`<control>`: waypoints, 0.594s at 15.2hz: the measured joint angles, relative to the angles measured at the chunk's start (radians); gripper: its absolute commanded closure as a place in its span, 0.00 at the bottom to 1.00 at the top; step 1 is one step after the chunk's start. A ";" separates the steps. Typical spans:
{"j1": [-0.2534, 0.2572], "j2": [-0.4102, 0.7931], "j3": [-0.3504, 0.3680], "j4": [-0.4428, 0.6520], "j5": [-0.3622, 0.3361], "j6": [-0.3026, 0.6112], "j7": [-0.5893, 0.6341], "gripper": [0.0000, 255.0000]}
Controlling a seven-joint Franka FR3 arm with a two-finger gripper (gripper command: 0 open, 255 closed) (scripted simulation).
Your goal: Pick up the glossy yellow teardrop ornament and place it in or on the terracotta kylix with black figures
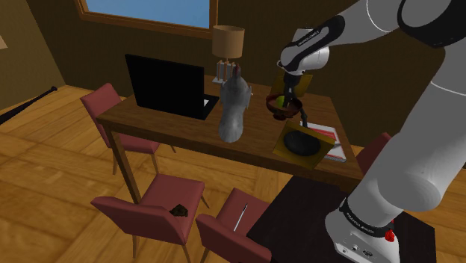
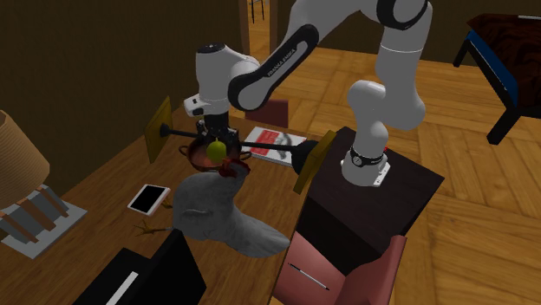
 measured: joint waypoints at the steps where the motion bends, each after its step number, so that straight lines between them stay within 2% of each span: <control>1: 0.001 -0.008 0.000 0.010 -0.006 -0.016 0.004 1.00; 9: 0.006 -0.070 0.000 0.058 -0.047 -0.118 0.030 1.00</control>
